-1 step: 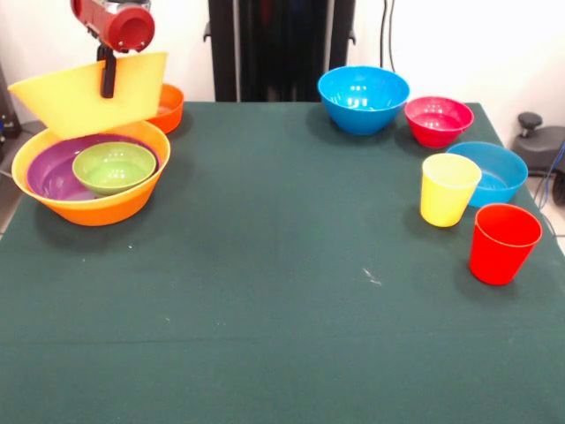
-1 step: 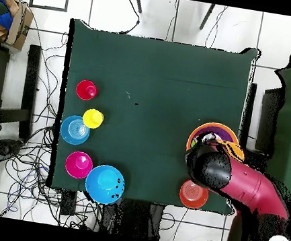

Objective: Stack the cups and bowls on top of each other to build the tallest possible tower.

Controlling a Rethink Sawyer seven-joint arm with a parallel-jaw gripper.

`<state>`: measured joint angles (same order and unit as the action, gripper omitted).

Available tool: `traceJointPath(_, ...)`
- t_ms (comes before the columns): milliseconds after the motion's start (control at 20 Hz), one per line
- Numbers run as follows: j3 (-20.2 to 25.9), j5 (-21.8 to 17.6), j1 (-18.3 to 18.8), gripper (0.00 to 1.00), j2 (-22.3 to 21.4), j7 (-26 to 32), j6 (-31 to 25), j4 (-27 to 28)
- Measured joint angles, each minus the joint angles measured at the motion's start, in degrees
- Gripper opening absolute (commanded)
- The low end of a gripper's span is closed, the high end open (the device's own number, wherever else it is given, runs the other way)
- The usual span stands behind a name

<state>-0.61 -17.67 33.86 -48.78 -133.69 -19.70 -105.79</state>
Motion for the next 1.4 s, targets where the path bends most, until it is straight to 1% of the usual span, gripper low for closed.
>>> traceJointPath(300, 0.2, 0.0, 0.1, 0.00, -1.9, 0.0, 0.0, -2.5)
traceJointPath(650, 1.2, 0.0, 2.5, 0.00, -7.3, 0.0, 0.9, -8.2)
traceJointPath(750, 1.2, 0.0, 3.1, 0.00, -8.8, 0.0, 2.1, -10.1)
traceJointPath(1100, 1.2, -0.4, 3.9, 0.00, -10.3, 0.0, 4.4, -12.4)
traceJointPath(1250, 1.2, -0.9, 4.0, 0.00, -10.3, 0.0, 4.6, -12.5)
traceJointPath(1400, 2.0, -1.3, 5.1, 0.00, -10.4, 0.0, 4.6, -12.9)
